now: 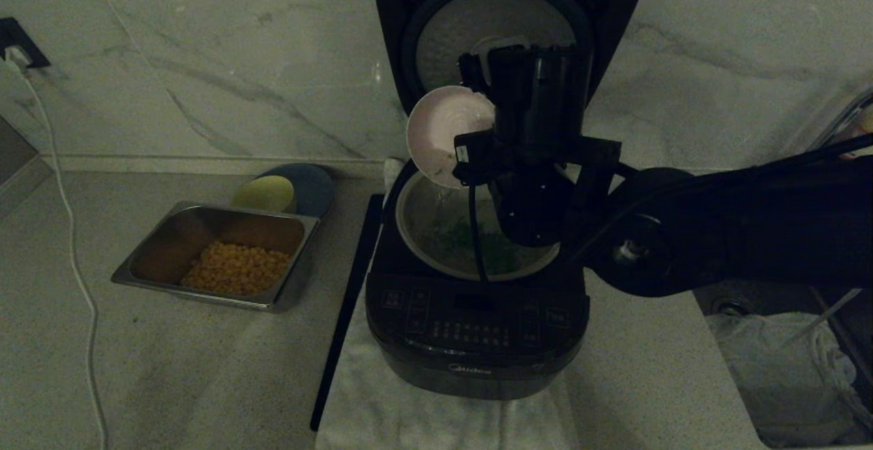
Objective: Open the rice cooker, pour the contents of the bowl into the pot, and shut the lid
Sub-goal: Pour the water from the bowl into the rice cooker
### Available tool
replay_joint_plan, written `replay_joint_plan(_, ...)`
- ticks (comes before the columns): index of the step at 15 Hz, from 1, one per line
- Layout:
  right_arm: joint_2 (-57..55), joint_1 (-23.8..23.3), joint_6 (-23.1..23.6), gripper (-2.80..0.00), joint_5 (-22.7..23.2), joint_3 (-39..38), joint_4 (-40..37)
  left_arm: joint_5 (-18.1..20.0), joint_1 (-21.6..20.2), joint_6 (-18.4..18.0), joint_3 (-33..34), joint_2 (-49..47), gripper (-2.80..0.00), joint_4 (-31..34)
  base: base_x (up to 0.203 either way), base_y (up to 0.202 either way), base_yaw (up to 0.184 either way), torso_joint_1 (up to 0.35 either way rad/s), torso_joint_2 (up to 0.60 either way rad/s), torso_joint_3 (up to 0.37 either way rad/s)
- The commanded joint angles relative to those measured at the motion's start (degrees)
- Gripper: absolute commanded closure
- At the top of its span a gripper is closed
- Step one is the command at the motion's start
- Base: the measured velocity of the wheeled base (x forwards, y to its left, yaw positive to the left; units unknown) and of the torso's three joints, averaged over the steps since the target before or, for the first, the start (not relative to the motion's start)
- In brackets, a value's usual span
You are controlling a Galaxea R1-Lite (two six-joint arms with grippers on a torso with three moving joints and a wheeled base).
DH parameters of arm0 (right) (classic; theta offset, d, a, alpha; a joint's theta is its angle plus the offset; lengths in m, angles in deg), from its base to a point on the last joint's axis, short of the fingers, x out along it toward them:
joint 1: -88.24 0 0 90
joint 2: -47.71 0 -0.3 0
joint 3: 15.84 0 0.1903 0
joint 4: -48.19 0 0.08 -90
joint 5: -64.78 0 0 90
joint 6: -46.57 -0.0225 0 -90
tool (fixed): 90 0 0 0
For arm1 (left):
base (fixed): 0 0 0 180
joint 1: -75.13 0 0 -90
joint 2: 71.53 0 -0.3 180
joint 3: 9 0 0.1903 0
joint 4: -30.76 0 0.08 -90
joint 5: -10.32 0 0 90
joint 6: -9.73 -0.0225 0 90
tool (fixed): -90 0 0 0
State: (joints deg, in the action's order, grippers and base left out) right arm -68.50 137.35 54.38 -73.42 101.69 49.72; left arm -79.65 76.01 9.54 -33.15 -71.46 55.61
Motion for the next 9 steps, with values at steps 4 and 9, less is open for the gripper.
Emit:
replay_joint_plan(4,-1.6,-0.4,16.2,0.00,-0.1,-12.5,35.4,0.0,0.0,0.0,0.0,0.0,0.00,0.0,0.000,0.000,0.000,0.000,0.00,0.000)
replay_joint_plan(9,-2.9,-0.2,20.6,0.00,1.0,-16.6,47.3,0.0,0.0,0.0,0.0,0.0,0.00,0.0,0.000,0.000,0.000,0.000,0.00,0.000)
